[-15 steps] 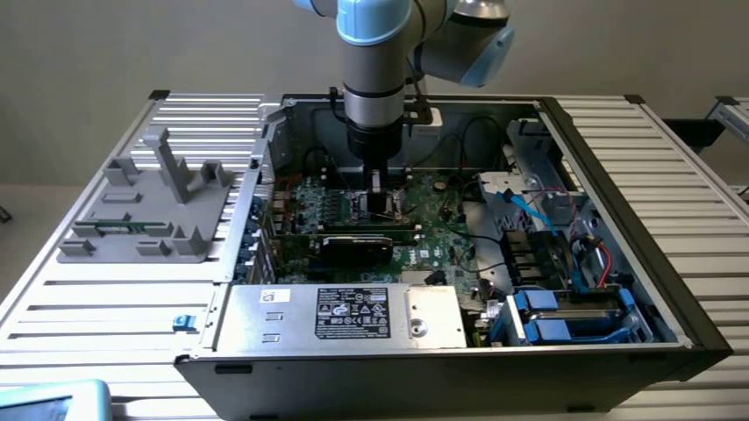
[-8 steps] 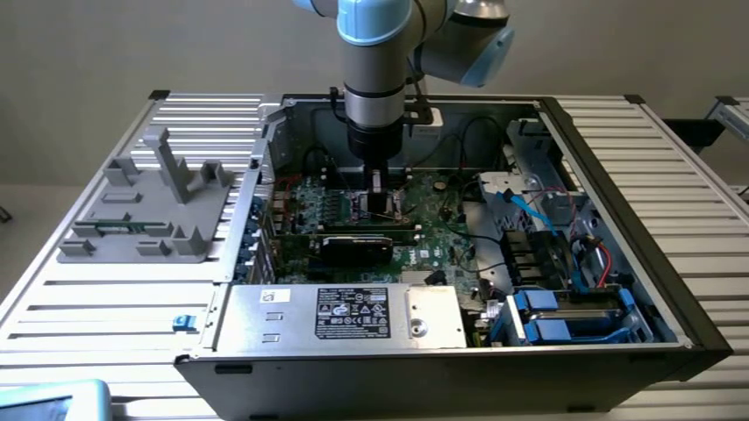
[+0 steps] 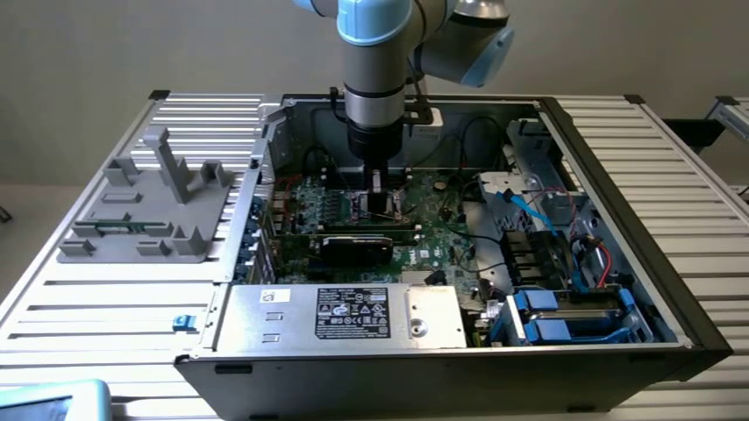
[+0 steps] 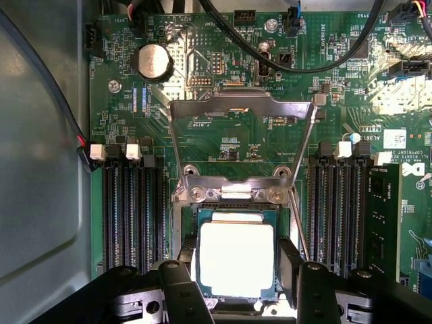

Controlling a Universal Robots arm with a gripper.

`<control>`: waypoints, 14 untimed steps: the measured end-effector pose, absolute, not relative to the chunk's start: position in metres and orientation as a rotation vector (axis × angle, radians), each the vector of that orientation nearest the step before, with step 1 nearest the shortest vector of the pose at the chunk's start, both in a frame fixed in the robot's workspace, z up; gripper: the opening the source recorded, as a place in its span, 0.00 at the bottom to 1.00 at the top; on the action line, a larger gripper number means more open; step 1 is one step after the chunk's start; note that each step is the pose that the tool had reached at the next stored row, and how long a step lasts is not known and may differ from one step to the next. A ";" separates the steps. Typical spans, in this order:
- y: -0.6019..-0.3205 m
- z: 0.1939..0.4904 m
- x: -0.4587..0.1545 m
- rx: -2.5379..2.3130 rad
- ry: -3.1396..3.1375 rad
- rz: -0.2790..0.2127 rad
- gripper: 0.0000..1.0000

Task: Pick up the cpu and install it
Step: 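Place the cpu into insertion slot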

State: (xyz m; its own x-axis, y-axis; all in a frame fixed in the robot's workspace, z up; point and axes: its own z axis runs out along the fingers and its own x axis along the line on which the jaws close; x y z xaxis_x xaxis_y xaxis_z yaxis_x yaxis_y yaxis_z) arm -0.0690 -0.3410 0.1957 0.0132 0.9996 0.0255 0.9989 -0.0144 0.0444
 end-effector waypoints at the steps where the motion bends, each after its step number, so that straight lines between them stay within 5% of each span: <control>1: -0.341 0.196 -0.069 2.226 2.196 0.077 0.56; 14: -0.341 0.196 -0.069 2.226 2.196 0.078 0.64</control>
